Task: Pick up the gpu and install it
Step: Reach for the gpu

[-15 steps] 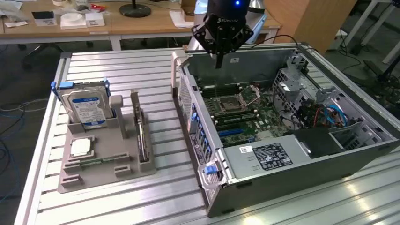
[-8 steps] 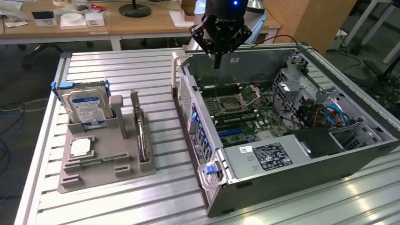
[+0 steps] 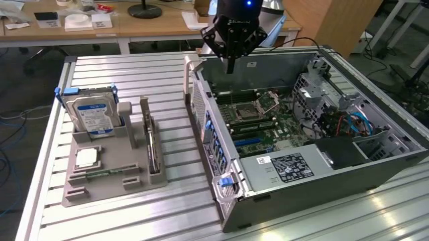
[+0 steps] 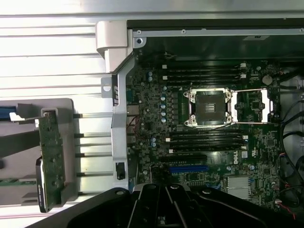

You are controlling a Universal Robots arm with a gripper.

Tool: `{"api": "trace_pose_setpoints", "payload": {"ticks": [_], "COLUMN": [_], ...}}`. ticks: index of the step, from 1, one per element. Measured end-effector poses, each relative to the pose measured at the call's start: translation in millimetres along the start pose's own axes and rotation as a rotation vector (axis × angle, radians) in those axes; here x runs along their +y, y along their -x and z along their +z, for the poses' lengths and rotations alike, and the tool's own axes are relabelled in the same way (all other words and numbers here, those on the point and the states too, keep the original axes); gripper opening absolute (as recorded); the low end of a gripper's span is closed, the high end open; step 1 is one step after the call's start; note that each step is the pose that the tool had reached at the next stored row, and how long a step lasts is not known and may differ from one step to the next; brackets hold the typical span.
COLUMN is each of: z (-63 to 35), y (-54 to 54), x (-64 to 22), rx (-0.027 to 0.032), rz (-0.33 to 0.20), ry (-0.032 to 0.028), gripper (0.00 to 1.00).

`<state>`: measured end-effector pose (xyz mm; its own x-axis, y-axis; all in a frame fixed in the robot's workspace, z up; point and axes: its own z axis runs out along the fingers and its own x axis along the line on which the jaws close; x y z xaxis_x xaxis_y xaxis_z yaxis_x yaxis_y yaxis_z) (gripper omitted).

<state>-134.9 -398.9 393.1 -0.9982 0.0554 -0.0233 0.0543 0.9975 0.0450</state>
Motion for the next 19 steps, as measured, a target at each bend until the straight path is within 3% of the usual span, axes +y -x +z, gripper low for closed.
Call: {"api": "trace_pose_setpoints", "payload": {"ticks": [19], "z": [-0.5], "y": [-18.9], "x": [-1.0], "rx": [0.0002], "rz": [-0.004], "ry": [0.0001], "gripper": [0.11]}}
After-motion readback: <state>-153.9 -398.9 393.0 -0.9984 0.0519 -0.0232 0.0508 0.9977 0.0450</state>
